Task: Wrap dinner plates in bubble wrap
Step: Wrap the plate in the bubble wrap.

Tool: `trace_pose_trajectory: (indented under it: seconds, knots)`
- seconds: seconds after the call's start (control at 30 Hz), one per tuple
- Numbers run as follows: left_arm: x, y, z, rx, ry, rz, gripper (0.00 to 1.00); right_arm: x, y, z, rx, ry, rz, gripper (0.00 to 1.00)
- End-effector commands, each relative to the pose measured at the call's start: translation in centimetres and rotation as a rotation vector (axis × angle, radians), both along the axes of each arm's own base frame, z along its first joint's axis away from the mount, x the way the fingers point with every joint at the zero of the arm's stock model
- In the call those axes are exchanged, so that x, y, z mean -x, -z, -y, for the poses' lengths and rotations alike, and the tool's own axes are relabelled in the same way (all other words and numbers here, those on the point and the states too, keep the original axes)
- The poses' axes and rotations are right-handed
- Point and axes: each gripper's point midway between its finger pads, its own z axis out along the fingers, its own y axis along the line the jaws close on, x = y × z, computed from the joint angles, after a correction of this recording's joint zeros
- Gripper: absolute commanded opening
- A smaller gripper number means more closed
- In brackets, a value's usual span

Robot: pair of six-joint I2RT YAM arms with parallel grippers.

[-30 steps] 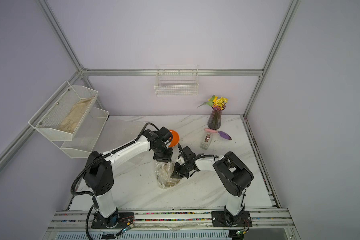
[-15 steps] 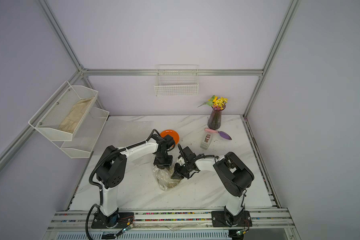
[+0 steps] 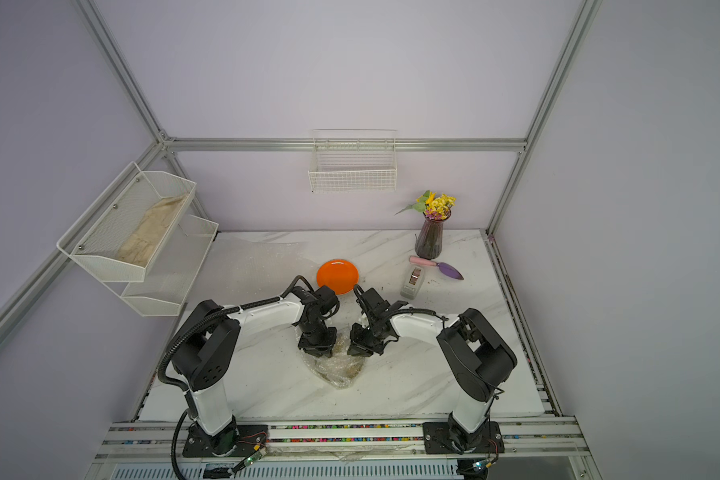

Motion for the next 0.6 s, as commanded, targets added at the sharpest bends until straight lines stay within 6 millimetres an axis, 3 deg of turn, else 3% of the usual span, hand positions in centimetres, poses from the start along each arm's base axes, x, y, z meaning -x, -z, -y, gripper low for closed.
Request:
trace_pose_trajectory:
  seconds: [0.0,0.13,0.27,0.3,0.43,0.57]
  knots:
    - [1.7,2.1,-1.4,-0.060,0.017,-0.056,0.24,0.1,-1.2,2.1,0.103,0.041,0.013,0.15]
    - [1.6,2.0,-1.2,-0.053,0.019,-0.051,0.24,-1.3,-4.2,-4.0,-0.279,0.055,0.017,0.05]
    - [1.4,1.8,-1.0,-0.044,0.019,-0.045,0.24,-0.6,-2.7,-5.5,-0.345,0.029,-0.065,0.04]
    - [1.4,1.7,-0.9,-0.042,0.020,-0.042,0.24,-0.1,-1.6,-5.2,-0.328,0.030,-0.102,0.04]
    - [0.8,0.3,0.0,0.007,0.023,-0.015,0.24,3.7,4.5,0.0,-0.021,0.018,-0.230,0.02]
    - [1.8,-3.1,2.0,0.153,0.056,-0.007,0.25,4.4,7.3,2.9,0.092,0.061,-0.258,0.00]
